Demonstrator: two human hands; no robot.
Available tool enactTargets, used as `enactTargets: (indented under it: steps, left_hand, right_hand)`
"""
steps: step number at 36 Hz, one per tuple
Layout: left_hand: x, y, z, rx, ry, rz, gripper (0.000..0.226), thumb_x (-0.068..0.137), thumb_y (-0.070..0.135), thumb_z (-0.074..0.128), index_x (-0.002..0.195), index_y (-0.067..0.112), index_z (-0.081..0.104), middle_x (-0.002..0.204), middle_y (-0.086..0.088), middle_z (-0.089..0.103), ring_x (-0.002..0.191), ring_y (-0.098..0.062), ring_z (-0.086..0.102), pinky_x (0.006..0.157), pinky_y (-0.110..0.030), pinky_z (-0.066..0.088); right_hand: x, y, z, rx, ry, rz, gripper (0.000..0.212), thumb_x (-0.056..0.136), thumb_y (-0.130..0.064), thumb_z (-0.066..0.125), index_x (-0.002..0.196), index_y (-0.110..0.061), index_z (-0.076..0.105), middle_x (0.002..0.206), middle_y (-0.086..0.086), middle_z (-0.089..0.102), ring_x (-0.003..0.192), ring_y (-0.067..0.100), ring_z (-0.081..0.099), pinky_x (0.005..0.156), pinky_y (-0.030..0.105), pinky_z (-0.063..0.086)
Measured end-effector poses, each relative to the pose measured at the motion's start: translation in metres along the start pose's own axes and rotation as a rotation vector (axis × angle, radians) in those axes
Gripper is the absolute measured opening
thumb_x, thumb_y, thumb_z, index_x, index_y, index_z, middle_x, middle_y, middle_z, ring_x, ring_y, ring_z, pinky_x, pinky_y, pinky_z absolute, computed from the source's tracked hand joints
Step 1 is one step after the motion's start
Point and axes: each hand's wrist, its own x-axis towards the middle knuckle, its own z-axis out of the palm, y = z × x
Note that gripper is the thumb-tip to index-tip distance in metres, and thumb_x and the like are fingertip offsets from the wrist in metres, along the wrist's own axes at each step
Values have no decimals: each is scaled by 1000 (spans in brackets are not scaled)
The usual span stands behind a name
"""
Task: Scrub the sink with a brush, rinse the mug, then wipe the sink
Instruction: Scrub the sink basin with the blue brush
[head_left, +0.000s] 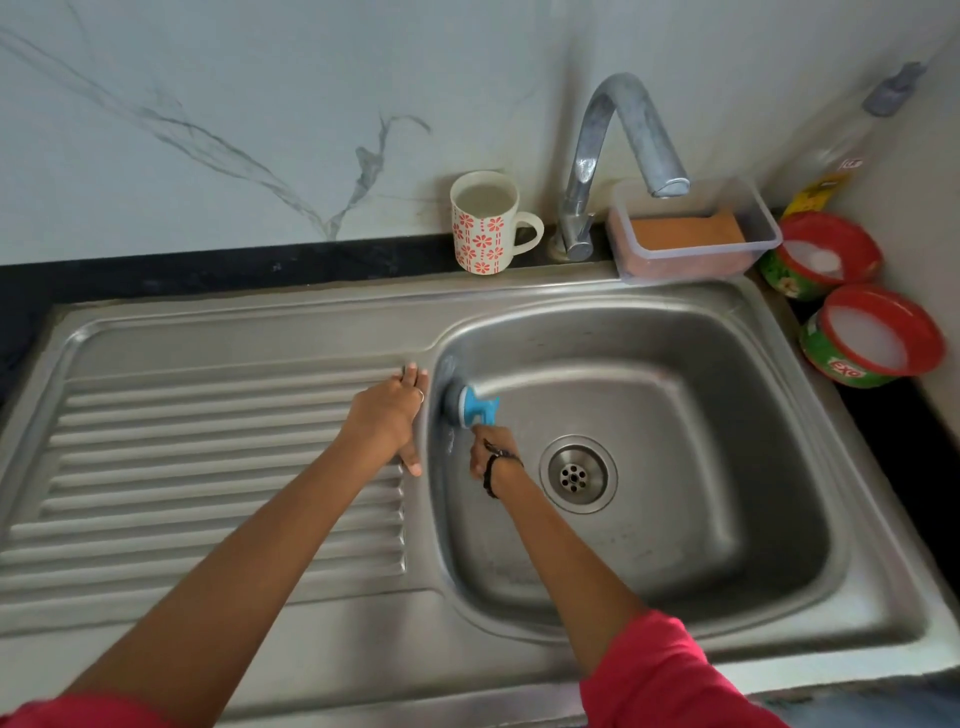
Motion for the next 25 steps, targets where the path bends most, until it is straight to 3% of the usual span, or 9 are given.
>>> enactTargets:
  steps: [5,8,10,13,15,17,19,23,25]
  left_hand:
    - [-2,-2,1,-26,15,4,133,58,35,86,149,8,-7,158,-6,-6,144,-21,12,112,-37,29]
    - [-2,-3,2,-12,20,17,133,59,36,86,149,7,-8,158,-7,-10,145,-21,9,113,-37,29]
    - [-1,-2,2,-11,22,18,133,60,36,86,148,7,-8,158,-8,-10,145,-21,7,113,-36,28]
    - [0,-1,1,-12,5,11,132,61,35,85,148,6,-10,157,-10,-11,146,-21,2,116,-33,21]
    - [1,1,0,-1,6,6,132,61,35,85,148,5,-9,157,-11,-11,146,-21,2,115,-32,21]
    - [2,2,0,3,9,0,132,61,35,85,148,5,-9,157,-12,-11,145,-21,3,115,-31,21]
    - [2,2,0,1,2,-9,132,61,35,85,148,5,-10,157,-11,-12,146,-20,2,116,-30,18]
    - [2,2,0,-2,4,-14,132,61,35,85,148,6,-9,157,-10,-11,145,-19,5,115,-31,20]
    - [1,2,0,3,5,-16,133,59,35,86,149,7,-8,157,-10,-9,145,-19,8,115,-32,23]
  right_hand:
    - [6,-21,-3,96,49,-43,24,94,-13,45,70,-11,47,57,2,36,36,10,40,35,17,29]
    - [4,-10,-12,-209,-38,-43,22,94,-12,43,76,-6,54,57,1,39,33,8,44,31,17,34]
    - [9,1,-20,-378,-96,-30,29,95,-15,42,67,-14,44,51,-1,42,35,7,44,30,16,34]
    - [2,16,-47,-512,-191,86,30,96,-13,44,66,-11,43,58,5,43,49,13,43,52,24,37]
    - [-5,33,-66,-646,-286,164,32,97,-11,40,65,-13,43,60,2,43,47,10,46,50,22,40]
    - [-15,45,-78,-996,-433,270,34,97,-21,43,64,-14,45,49,1,46,38,10,45,42,21,37]
    - [-10,47,-78,-1224,-506,326,35,96,-29,47,64,-14,49,47,2,47,44,13,43,49,24,34]
    - [-17,31,-63,-851,-407,267,37,100,-18,34,64,-16,39,32,-4,44,24,2,39,42,12,33]
    - [-19,19,-56,-517,-256,73,36,99,-6,33,66,-19,39,52,-4,47,23,-3,41,31,6,31]
